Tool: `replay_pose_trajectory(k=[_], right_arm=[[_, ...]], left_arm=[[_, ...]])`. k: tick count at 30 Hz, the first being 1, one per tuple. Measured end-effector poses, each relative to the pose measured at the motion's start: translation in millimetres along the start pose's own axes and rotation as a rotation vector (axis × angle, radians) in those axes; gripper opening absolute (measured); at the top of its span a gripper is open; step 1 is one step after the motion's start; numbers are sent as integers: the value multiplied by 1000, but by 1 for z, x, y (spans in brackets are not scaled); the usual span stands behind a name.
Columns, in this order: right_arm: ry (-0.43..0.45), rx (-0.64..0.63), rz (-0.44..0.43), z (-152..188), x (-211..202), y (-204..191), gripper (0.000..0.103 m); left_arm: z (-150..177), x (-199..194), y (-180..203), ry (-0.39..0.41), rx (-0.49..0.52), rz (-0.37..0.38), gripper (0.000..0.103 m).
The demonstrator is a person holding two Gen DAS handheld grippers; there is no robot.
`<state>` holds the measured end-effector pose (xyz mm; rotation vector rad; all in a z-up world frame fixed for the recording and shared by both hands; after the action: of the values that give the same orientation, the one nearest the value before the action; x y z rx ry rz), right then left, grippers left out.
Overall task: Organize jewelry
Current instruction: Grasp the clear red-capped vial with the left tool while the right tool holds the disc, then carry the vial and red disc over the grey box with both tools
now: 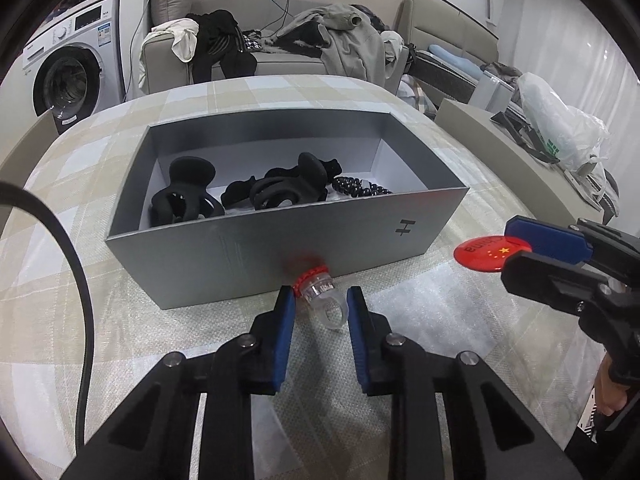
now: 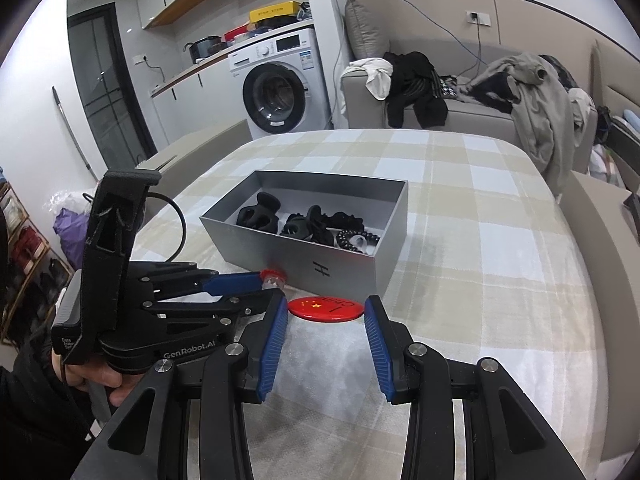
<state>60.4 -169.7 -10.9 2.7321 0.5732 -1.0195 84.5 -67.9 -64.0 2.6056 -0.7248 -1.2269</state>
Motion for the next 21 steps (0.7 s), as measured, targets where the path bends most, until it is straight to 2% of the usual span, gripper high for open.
replay_pose_trajectory(k=[21], right_arm=[[80,-3,-6,-22,-17,-12,38]], left_arm=[[-18,-40,6,133,22,-27,21]])
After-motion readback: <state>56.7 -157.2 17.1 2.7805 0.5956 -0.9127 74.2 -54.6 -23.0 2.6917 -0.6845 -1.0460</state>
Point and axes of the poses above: each gripper's, at about its wrist camera, not at the fingertips, and x roughly the way its jaws point, y to its right, z to its underside, the point moved 5 cm from there along x, roughly the way its jaws point, and after that the axes turned 15 degrees about z, right-handed, at the moved point
